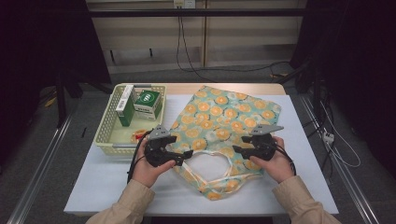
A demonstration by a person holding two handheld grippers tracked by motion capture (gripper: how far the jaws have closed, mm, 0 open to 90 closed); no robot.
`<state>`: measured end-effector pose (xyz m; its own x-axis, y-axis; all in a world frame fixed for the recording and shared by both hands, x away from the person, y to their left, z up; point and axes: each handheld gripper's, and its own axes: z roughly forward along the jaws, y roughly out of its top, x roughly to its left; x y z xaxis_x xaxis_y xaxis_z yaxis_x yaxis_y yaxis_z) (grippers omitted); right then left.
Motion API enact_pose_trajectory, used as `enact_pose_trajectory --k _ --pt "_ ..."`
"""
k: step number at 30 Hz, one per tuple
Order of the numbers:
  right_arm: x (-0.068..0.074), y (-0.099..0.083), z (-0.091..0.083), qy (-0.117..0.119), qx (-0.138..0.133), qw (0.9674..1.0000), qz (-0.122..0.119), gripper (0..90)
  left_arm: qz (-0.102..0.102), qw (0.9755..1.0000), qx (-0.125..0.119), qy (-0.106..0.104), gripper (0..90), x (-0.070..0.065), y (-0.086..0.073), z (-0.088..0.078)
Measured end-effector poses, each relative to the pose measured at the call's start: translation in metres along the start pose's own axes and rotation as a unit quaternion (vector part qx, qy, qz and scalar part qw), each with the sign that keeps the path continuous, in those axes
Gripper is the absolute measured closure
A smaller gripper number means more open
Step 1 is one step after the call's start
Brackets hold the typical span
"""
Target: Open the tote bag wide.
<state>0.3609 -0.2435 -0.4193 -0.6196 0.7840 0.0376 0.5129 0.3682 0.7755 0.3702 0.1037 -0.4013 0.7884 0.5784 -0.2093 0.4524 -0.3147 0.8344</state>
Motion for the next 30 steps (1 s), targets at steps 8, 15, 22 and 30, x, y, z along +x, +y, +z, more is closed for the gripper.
enact_pose_trajectory --k 8,15,22,30 --pt "-0.033 0.009 0.032 -0.042 0.005 0.9991 -0.003 30.7 0.016 0.9996 0.003 -0.022 9.7 -0.001 -0.007 -0.003" --pt "-0.031 0.008 0.064 -0.02 0.033 0.9993 -0.005 43.9 0.015 0.9994 0.01 -0.029 9.7 0.005 -0.016 -0.011" --pt "-0.031 0.007 0.071 0.007 0.044 0.999 0.01 90.0 0.014 0.9996 0.014 -0.02 9.1 0.01 -0.023 -0.017" --pt "-0.04 0.008 0.071 -0.024 0.036 0.999 0.008 90.0 0.019 0.9993 0.013 -0.031 9.1 0.008 -0.028 -0.021"
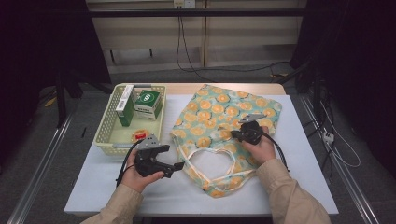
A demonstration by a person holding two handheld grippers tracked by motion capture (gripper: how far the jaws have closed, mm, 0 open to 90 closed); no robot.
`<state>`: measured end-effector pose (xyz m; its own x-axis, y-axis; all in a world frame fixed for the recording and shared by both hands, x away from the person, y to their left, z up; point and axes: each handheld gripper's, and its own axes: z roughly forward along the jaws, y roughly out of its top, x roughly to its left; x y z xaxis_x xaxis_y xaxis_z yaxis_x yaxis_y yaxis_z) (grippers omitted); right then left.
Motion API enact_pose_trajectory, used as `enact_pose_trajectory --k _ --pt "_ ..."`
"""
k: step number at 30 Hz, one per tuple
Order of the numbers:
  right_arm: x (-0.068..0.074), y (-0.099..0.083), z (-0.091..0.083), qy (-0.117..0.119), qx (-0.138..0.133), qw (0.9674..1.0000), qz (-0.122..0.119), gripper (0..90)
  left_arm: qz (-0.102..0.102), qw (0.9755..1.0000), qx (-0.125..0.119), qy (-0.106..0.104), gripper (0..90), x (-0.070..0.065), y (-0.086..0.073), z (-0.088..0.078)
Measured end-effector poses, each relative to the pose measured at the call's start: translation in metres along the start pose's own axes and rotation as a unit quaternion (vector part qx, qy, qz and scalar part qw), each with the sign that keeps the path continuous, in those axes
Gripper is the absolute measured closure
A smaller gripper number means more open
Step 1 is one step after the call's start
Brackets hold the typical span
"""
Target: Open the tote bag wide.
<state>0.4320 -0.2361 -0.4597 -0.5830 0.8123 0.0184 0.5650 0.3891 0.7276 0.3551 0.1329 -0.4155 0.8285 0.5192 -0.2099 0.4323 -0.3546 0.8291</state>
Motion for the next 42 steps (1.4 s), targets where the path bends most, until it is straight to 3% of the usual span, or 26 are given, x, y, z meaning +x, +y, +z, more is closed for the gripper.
enact_pose_trajectory --k 5,8,15,16,17,18,19,21,25,27,28,30,31,35,36,38,40,41,42 --pt "-0.018 0.003 0.002 -0.021 -0.007 0.9995 0.022 90.0 0.001 1.0 -0.001 0.001 9.1 0.002 -0.003 -0.001" --pt "-0.024 0.005 0.003 -0.018 -0.011 0.9991 0.037 90.0 0.0 1.0 0.001 -0.002 9.1 0.003 -0.005 0.0" --pt "-0.009 0.007 0.003 0.009 -0.014 0.9994 0.029 90.0 0.006 1.0 0.0 -0.003 9.1 0.004 -0.007 -0.003" --pt "-0.003 0.01 0.002 0.009 -0.019 0.9991 0.037 87.8 0.008 1.0 -0.002 -0.001 9.1 0.004 -0.008 -0.004" --pt "-0.001 0.012 0.002 0.015 -0.029 0.9987 0.039 76.2 0.01 1.0 0.0 0.0 9.1 0.003 -0.009 -0.005" --pt "-0.001 0.012 0.002 0.015 -0.029 0.9987 0.039 76.2 0.011 0.9999 -0.001 0.0 9.1 0.003 -0.009 -0.006" --pt "0.006 0.016 -0.003 0.011 -0.03 0.9992 0.023 61.9 0.012 0.9999 -0.002 -0.001 9.1 0.003 -0.01 -0.007" --pt "0.015 0.019 -0.013 0.019 -0.026 0.9995 0.001 57.1 0.013 0.9999 -0.003 -0.004 9.1 0.003 -0.012 -0.008" --pt "0.038 0.02 -0.034 0.057 -0.028 0.998 -0.002 44.6 0.009 0.9999 -0.003 -0.005 7.7 0.004 -0.015 -0.01" --pt "0.045 0.02 -0.038 0.067 -0.024 0.9975 -0.006 42.8 0.004 0.9999 -0.009 -0.008 7.7 0.004 -0.016 -0.011" --pt "0.063 0.016 -0.045 0.086 -0.024 0.9957 -0.022 42.5 0.005 0.9999 -0.009 -0.009 7.7 0.005 -0.016 -0.013" --pt "0.068 0.015 -0.047 0.093 -0.025 0.995 -0.026 42.4 0.005 0.9999 -0.012 -0.005 7.7 0.005 -0.017 -0.015" --pt "0.086 0.011 -0.052 0.116 -0.033 0.9922 -0.033 43.6 0.002 0.9999 -0.013 -0.003 7.7 0.005 -0.018 -0.017" --pt "0.11 0.003 -0.052 0.144 -0.02 0.9882 -0.047 48.2 0.0 0.9999 -0.013 0.002 7.7 0.007 -0.022 -0.02" --pt "0.11 0.003 -0.052 0.144 -0.02 0.9882 -0.047 48.2 0.001 0.9999 -0.011 0.004 7.7 0.007 -0.023 -0.021" --pt "0.129 -0.002 -0.05 0.164 -0.013 0.9837 -0.072 54.1 0.002 0.9999 -0.012 0.006 7.7 0.007 -0.025 -0.023" --pt "0.134 -0.004 -0.049 0.17 -0.013 0.9823 -0.076 55.3 0.001 0.9998 -0.015 0.01 7.7 0.008 -0.026 -0.025" --pt "0.145 -0.007 -0.047 0.186 -0.009 0.9794 -0.078 55.8 0.002 0.9998 -0.015 0.011 7.7 0.009 -0.026 -0.026" --pt "0.145 -0.007 -0.047 0.186 -0.009 0.9794 -0.078 55.8 0.001 0.9998 -0.017 0.012 7.7 0.009 -0.027 -0.027"
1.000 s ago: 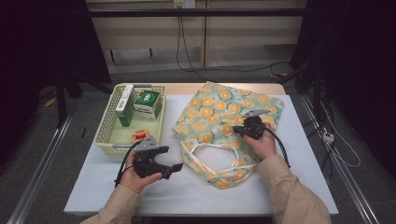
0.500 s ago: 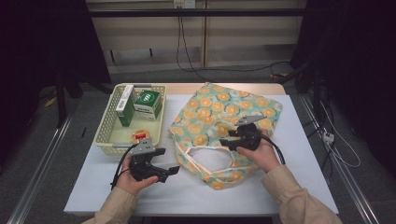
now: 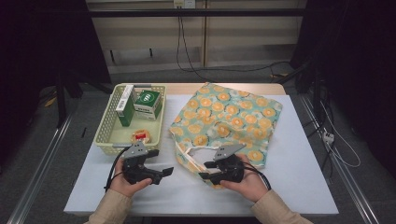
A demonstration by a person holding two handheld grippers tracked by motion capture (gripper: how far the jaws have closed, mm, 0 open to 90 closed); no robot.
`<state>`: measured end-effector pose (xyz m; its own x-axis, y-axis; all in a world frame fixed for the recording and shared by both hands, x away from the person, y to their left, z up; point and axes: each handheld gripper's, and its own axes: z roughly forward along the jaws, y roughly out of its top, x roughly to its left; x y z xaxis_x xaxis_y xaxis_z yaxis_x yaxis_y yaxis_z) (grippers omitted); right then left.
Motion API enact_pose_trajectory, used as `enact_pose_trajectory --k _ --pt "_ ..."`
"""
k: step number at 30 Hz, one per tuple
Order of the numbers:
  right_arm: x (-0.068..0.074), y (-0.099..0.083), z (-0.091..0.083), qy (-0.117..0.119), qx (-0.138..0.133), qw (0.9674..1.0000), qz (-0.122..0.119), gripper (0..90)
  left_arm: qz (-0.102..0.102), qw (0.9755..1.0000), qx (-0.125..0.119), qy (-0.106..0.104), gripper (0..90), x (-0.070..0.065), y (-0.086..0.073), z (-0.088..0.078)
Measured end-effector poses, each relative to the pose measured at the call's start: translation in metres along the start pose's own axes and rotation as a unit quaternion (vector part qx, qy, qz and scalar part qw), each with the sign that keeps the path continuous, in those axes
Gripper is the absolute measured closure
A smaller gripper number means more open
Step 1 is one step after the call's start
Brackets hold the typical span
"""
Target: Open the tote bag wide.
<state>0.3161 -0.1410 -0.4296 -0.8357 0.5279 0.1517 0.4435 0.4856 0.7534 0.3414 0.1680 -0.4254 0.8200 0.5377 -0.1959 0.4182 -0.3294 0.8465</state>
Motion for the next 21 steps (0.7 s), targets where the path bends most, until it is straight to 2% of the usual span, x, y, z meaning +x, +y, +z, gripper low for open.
enact_pose_trajectory --k 4,5,6,7,8,9,10,11,14,17,18,19,21 --pt "0.013 -0.002 0.009 0.014 0.009 0.9997 -0.018 58.7 -0.002 1.0 0.001 0.003 7.7 0.001 -0.001 -0.002" --pt "0.015 -0.003 0.013 0.008 0.017 0.9995 -0.027 59.1 -0.002 1.0 0.0 0.004 7.7 0.001 -0.002 -0.002" --pt "0.016 -0.005 0.018 -0.01 0.031 0.9987 -0.038 64.0 -0.002 1.0 0.001 0.004 7.7 0.001 -0.002 -0.002" --pt "0.016 -0.005 0.018 -0.01 0.031 0.9987 -0.038 64.0 -0.001 1.0 0.002 0.003 7.7 0.001 -0.002 -0.002" --pt "0.015 -0.007 0.02 -0.017 0.03 0.9986 -0.04 67.3 0.0 1.0 0.001 0.004 7.7 0.0 -0.002 -0.002" --pt "0.012 -0.008 0.021 -0.034 0.029 0.9981 -0.043 76.9 0.001 1.0 0.001 0.002 7.7 0.0 -0.002 -0.002" --pt "0.011 -0.008 0.02 -0.035 0.026 0.998 -0.045 84.7 0.001 1.0 0.001 0.002 7.7 0.0 -0.002 -0.002" --pt "0.009 -0.008 0.019 -0.03 0.022 0.9986 -0.038 88.8 0.0 1.0 0.001 0.004 7.7 0.001 -0.002 -0.003" --pt "0.005 -0.004 0.013 -0.01 0.013 0.9995 -0.026 90.0 0.0 1.0 0.001 0.006 7.7 0.001 -0.002 -0.003" --pt "-0.002 0.006 0.002 -0.008 -0.011 0.9998 -0.013 90.0 -0.002 1.0 -0.003 0.007 7.7 0.002 -0.002 -0.004" --pt "-0.002 0.006 0.002 -0.008 -0.011 0.9998 -0.013 90.0 -0.003 1.0 -0.003 0.008 7.7 0.002 -0.001 -0.004" --pt "-0.01 0.013 -0.007 -0.001 -0.032 0.9994 0.012 90.0 -0.002 1.0 -0.003 0.007 7.7 0.002 -0.001 -0.005" --pt "-0.021 0.021 -0.016 -0.013 -0.038 0.9991 0.014 90.0 -0.001 1.0 -0.003 0.007 7.7 0.002 -0.001 -0.005"
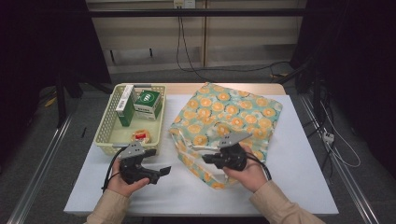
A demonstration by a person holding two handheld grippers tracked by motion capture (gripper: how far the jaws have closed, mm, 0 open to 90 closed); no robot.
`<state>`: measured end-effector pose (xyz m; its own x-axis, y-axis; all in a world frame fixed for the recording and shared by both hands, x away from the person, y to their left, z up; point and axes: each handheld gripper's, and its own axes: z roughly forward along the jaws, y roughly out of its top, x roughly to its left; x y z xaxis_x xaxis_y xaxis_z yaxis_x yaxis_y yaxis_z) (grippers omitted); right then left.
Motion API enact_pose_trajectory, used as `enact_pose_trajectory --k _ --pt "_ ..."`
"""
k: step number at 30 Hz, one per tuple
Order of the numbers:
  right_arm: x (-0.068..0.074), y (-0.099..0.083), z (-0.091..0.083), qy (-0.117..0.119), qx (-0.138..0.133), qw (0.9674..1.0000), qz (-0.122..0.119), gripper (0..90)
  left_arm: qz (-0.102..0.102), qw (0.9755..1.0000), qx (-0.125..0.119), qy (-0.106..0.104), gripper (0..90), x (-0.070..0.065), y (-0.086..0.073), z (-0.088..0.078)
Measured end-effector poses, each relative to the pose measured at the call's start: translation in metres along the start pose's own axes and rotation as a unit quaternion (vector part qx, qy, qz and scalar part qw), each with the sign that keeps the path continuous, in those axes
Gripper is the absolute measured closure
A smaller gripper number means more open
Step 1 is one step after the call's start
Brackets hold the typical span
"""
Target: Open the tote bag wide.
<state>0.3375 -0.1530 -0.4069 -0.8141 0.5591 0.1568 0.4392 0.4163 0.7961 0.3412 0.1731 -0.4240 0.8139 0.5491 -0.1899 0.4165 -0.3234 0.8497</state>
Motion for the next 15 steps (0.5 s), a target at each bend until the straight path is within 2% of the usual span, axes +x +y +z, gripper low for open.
enact_pose_trajectory --k 3,4,5,7,8,9,10,12,13,14,15 --pt "-0.019 0.011 -0.009 -0.02 0.001 0.9998 0.007 90.0 0.001 1.0 -0.002 -0.001 7.7 0.0 0.0 0.0" --pt "-0.019 0.011 -0.009 -0.02 0.001 0.9998 0.007 90.0 0.001 1.0 0.0 -0.001 7.7 0.0 0.0 0.0" --pt "-0.037 0.016 -0.013 -0.048 0.01 0.9988 0.003 90.0 0.0 1.0 -0.001 -0.001 7.7 0.0 0.0 0.0" --pt "-0.053 0.016 -0.015 -0.054 0.006 0.9983 0.021 90.0 0.003 1.0 0.001 0.0 7.7 0.0 0.0 0.0" --pt "-0.053 0.016 -0.015 -0.054 0.006 0.9983 0.021 90.0 0.003 1.0 0.001 -0.001 7.7 0.0 0.0 0.0" --pt "-0.061 0.016 -0.017 -0.056 0.0 0.9978 0.035 90.0 0.002 1.0 0.001 -0.002 7.7 0.0 0.0 0.0" --pt "-0.071 0.015 -0.019 -0.06 -0.007 0.997 0.048 90.0 0.001 1.0 0.0 -0.002 7.7 0.0 0.0 0.0" --pt "-0.086 0.014 -0.02 -0.079 -0.005 0.9954 0.054 90.0 0.003 1.0 0.0 -0.003 7.7 0.001 0.0 0.0" --pt "-0.1 0.011 -0.02 -0.087 -0.007 0.994 0.066 90.0 0.003 1.0 0.0 -0.003 7.7 0.002 -0.001 0.0" --pt "-0.1 0.011 -0.02 -0.087 -0.007 0.994 0.066 90.0 0.002 1.0 0.0 -0.003 7.7 0.002 -0.001 0.0" --pt "-0.112 0.008 -0.019 -0.092 -0.002 0.9924 0.081 90.0 0.001 1.0 0.0 -0.004 7.7 0.003 -0.001 0.0"
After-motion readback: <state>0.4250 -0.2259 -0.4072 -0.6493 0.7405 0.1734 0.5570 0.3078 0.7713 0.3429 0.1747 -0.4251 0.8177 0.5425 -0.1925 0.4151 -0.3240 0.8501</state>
